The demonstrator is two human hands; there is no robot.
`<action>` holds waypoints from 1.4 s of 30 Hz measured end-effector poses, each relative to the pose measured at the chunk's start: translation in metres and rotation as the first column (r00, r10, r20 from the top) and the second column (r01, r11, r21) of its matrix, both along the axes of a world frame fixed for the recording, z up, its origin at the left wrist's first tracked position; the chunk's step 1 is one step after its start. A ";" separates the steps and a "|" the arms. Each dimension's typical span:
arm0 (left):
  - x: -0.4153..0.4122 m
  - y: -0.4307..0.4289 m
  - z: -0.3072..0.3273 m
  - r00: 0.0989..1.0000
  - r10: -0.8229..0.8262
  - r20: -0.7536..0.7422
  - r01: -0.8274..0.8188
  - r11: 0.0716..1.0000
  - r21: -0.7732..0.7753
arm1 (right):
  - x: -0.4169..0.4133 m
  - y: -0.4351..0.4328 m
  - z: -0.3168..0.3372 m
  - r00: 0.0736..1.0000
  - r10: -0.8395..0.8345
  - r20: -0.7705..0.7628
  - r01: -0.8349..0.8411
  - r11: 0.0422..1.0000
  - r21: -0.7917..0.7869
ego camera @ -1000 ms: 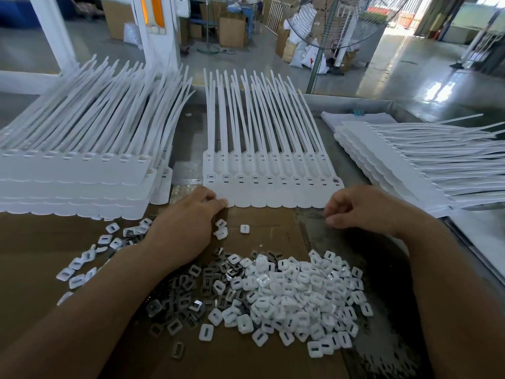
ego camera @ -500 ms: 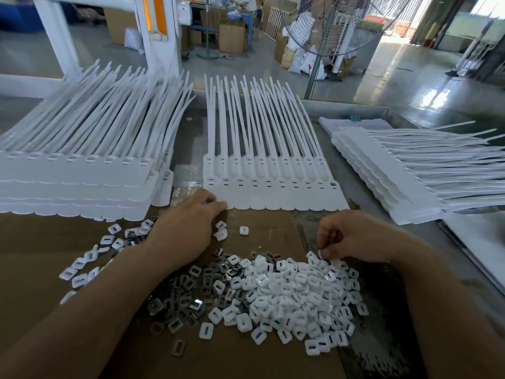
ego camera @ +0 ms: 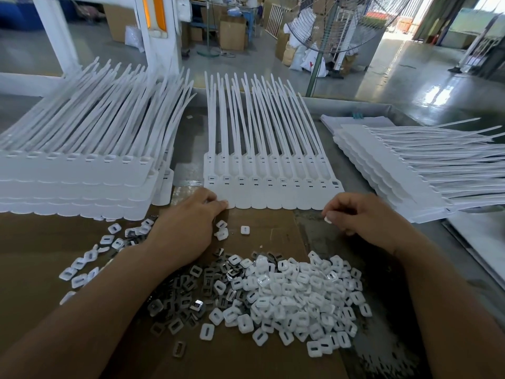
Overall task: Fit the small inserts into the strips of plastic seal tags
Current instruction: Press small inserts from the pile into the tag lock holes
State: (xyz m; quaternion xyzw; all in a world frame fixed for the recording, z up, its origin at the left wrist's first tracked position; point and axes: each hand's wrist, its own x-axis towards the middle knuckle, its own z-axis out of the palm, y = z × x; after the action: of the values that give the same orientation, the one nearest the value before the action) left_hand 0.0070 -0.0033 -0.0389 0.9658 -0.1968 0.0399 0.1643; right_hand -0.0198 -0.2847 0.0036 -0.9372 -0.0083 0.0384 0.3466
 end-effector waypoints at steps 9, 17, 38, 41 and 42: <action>0.005 -0.004 -0.001 1.000 0.012 0.013 -0.013 1.000 0.028 | 0.045 -0.014 -0.005 0.929 -0.320 0.185 0.305 0.947 0.104; 0.004 -0.003 -0.002 1.000 0.011 0.019 -0.012 1.000 0.025 | 0.067 -0.018 -0.031 0.845 -0.477 0.241 0.450 0.879 0.161; -0.001 -0.002 -0.004 0.999 -0.009 0.050 0.007 1.000 0.026 | 0.080 -0.031 -0.033 0.828 -0.559 0.026 0.525 0.792 0.313; -0.001 -0.001 -0.004 0.999 -0.016 0.042 0.015 0.999 0.031 | 0.080 -0.031 -0.035 0.833 -0.551 0.045 0.523 0.812 0.259; -0.001 -0.001 -0.004 0.999 -0.015 0.042 0.014 0.999 0.031 | 0.080 -0.031 -0.036 0.836 -0.547 0.051 0.517 0.814 0.264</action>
State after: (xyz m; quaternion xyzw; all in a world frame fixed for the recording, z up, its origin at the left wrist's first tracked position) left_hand 0.0059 -0.0041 -0.0433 0.9656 -0.2078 0.0560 0.1457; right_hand 0.0600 -0.3152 -0.0326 -0.8536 0.2281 -0.1197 0.4527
